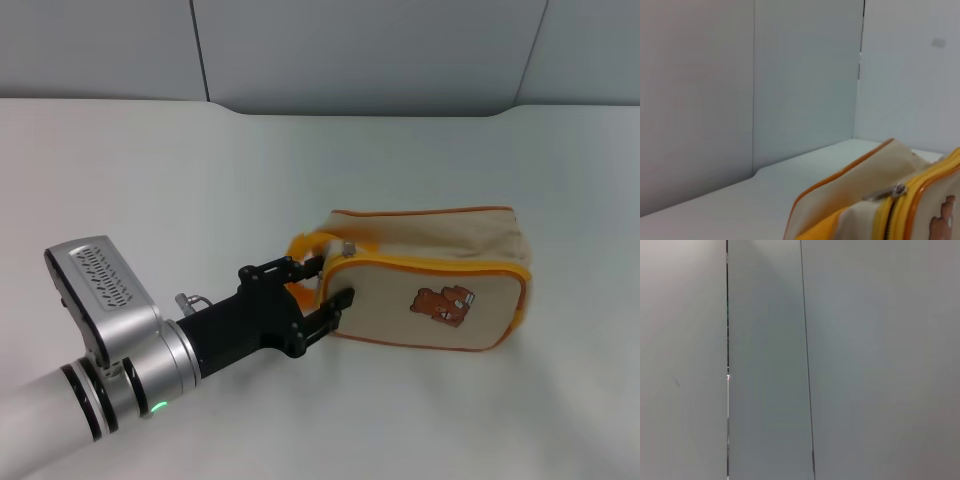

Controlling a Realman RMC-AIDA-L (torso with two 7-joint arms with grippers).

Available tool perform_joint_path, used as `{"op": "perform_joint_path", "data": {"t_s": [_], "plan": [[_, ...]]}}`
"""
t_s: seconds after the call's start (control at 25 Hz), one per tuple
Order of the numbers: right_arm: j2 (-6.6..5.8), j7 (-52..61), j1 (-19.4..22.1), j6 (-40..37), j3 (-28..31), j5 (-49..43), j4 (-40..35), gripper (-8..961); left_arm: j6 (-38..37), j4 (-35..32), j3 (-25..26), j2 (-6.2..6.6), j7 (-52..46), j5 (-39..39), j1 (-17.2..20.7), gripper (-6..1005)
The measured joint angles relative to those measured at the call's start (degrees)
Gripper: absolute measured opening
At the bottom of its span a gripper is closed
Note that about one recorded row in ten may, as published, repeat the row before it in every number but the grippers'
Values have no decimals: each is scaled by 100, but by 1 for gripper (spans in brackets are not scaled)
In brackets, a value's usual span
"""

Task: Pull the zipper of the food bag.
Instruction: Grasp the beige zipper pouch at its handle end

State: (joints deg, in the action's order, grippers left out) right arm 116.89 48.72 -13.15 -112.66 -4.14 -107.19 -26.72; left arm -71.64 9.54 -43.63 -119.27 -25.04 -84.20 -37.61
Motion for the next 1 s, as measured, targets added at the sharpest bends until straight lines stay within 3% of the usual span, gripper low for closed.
{"op": "perform_joint_path", "data": {"t_s": [0.28,0.48,0.68,0.88,0.96,1.0], "plan": [[0,0,-36,40,114,5,84,841,-162,-11,79,0,17,-181,46,565],[0,0,-55,43,179,6,98,840,-285,-19,106,0,20,-194,50,325],[11,-22,-108,115,214,7,155,840,-443,-45,149,0,22,-195,62,198],[150,-691,-229,300,644,14,538,841,-718,-304,99,0,27,-195,69,155],[218,-1196,-308,346,821,15,744,841,-913,-504,63,0,28,-196,82,151],[252,-1961,-403,468,951,15,1117,841,-1107,-781,8,1,5,-198,84,148]]}}
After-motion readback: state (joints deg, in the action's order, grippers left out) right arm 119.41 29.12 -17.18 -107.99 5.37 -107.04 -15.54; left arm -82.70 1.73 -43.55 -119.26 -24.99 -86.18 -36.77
